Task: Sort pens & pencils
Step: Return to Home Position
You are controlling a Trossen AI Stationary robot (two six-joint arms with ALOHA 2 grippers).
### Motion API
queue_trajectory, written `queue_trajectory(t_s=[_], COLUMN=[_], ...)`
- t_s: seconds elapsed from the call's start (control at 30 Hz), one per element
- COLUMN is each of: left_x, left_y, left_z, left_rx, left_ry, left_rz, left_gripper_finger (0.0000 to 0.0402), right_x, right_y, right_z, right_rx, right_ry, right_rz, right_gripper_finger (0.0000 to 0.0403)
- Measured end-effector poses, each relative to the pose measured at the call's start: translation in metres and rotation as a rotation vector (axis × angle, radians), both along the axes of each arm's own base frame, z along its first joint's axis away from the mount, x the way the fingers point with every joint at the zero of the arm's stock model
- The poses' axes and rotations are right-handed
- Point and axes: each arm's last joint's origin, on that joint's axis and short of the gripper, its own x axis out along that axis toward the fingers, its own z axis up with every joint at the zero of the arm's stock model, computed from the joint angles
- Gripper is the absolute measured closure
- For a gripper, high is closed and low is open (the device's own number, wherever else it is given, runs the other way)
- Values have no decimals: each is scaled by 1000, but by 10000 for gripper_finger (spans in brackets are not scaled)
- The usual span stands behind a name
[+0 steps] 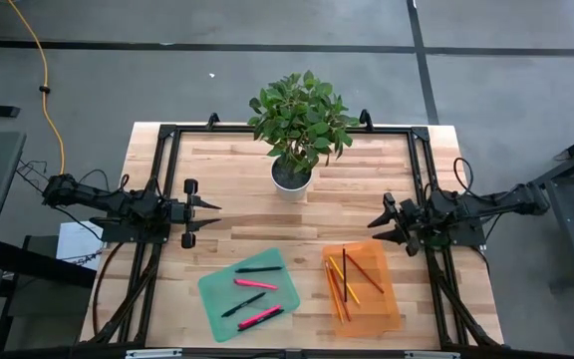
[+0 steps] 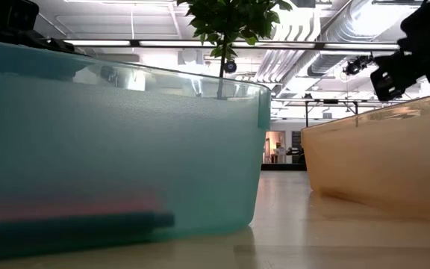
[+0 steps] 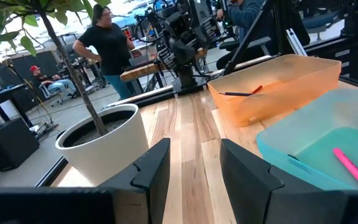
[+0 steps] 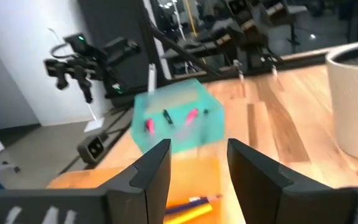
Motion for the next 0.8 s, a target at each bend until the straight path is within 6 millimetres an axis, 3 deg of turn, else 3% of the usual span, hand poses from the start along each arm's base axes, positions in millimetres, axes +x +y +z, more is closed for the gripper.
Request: queue_trajectory(t_s=[0.8], left_x=[0], left_y=[0], left_z=[0], left_rx=[0], left_ry=[0], left_rz=[0], left_gripper_finger=[273], right_x=[8], right_y=[-21], right_z=[-15], right_rx=[-15], right_ry=[170], right_rz=[-262], right_gripper_finger=[254])
